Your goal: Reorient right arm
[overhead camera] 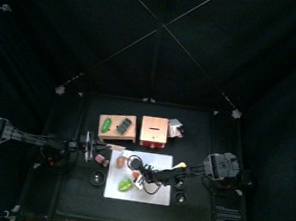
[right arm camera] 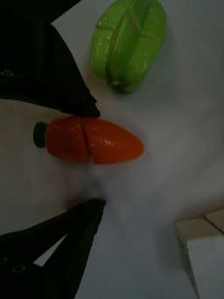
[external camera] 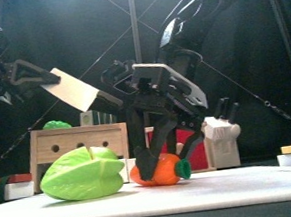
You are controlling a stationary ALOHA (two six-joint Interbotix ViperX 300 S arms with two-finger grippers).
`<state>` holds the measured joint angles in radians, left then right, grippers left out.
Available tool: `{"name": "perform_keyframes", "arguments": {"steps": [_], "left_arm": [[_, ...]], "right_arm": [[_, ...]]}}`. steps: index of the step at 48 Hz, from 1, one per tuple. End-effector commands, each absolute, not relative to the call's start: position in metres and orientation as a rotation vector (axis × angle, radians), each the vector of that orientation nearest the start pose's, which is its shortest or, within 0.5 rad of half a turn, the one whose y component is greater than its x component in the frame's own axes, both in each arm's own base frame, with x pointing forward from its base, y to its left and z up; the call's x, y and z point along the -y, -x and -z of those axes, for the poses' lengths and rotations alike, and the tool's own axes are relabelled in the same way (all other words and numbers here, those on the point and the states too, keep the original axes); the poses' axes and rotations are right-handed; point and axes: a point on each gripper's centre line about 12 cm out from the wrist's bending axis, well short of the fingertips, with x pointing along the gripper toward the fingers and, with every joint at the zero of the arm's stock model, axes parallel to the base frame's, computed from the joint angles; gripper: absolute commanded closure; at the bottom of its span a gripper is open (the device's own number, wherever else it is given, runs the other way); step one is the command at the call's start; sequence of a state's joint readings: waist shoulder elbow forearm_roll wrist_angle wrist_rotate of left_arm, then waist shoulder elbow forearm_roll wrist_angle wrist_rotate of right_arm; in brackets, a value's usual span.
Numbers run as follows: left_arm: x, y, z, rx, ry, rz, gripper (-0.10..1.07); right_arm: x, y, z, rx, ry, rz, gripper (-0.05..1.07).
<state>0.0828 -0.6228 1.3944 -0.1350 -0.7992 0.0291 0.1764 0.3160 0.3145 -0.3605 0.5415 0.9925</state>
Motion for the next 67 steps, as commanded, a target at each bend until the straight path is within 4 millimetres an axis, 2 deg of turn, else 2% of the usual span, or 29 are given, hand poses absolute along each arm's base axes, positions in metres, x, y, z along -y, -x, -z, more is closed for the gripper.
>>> {"name": "perform_keyframes", "arguments": {"steps": [1,7,15,21,28,44,53,62,67], "left_arm": [[-0.029,-0.207,-0.203,0.044,0.065,-0.18,0.55],[-0.029,-0.206,-0.203,0.043,0.065,-0.18,0.55],[-0.029,-0.206,-0.202,0.042,0.068,-0.18,0.55],[-0.029,-0.206,-0.202,0.042,0.068,-0.18,0.55],[-0.029,-0.206,-0.202,0.042,0.069,-0.18,0.55],[-0.029,-0.206,-0.201,0.027,0.079,-0.185,0.55],[-0.029,-0.208,-0.203,0.034,0.079,-0.183,0.55],[-0.027,-0.209,-0.204,0.037,0.079,-0.174,0.55],[-0.026,-0.209,-0.204,0.035,0.079,-0.169,0.55]], "right_arm": [[-0.057,-0.441,-0.127,-1.028,-0.411,0.371,0.01],[-0.058,-0.44,-0.127,-1.029,-0.409,0.367,0.06],[-0.058,-0.437,-0.128,-1.048,-0.406,0.382,0.28],[-0.058,-0.432,-0.134,-1.066,-0.42,0.408,0.37],[-0.055,-0.424,-0.143,-1.041,-0.548,0.499,0.37],[-0.053,-0.395,-0.146,-0.874,-0.759,0.724,0.37],[-0.054,-0.396,-0.147,-0.737,-0.948,0.843,0.37],[-0.041,-0.397,-0.15,-0.574,-1.032,0.952,0.34],[-0.037,-0.396,-0.144,-0.5,-1.104,1.029,0.34]]}}
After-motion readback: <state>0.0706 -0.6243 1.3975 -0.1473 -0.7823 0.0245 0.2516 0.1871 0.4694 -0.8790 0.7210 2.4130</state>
